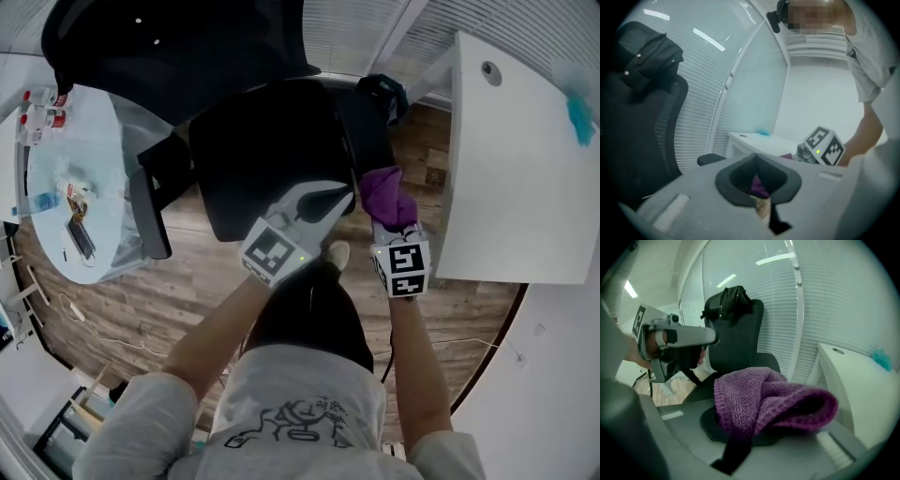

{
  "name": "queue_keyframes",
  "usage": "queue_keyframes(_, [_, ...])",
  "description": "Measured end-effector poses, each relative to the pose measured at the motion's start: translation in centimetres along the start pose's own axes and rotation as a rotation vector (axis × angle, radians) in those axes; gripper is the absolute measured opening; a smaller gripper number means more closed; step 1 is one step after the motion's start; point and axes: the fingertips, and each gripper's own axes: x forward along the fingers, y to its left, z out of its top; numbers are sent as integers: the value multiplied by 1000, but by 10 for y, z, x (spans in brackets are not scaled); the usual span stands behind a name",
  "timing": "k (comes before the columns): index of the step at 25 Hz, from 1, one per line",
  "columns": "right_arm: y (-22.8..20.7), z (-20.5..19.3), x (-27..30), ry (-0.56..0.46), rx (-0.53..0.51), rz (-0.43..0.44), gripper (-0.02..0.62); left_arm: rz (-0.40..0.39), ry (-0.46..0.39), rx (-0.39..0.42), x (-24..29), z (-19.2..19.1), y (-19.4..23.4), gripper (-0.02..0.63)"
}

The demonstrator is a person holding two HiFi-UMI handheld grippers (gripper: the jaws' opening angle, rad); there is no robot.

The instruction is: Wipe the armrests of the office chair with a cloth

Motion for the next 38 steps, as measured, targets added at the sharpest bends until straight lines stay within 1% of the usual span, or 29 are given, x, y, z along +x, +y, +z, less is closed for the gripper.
queue_keyframes(4, [-1, -1, 3, -5, -2, 3, 36, 7, 8, -4, -1, -3, 7, 2])
queue_keyframes(8, [-1, 0, 7, 16, -5, 12, 37, 17, 11, -6, -5, -5, 13, 0])
queue_keyframes(14, [-10, 13, 24, 29, -37, 21, 37, 34, 6, -13, -10, -4, 17, 0])
queue_keyframes(24, [-26, 48, 70, 110, -144, 46, 37, 70, 14, -31, -22, -9, 23, 0])
queue_keyframes(32, [-43, 90, 125, 144, -165, 66, 37, 80, 17, -34, -28, -11, 19, 1])
queue_keyframes(38, [-50, 113, 153, 168, -155, 77, 37, 93, 17, -41, -35, -12, 19, 1])
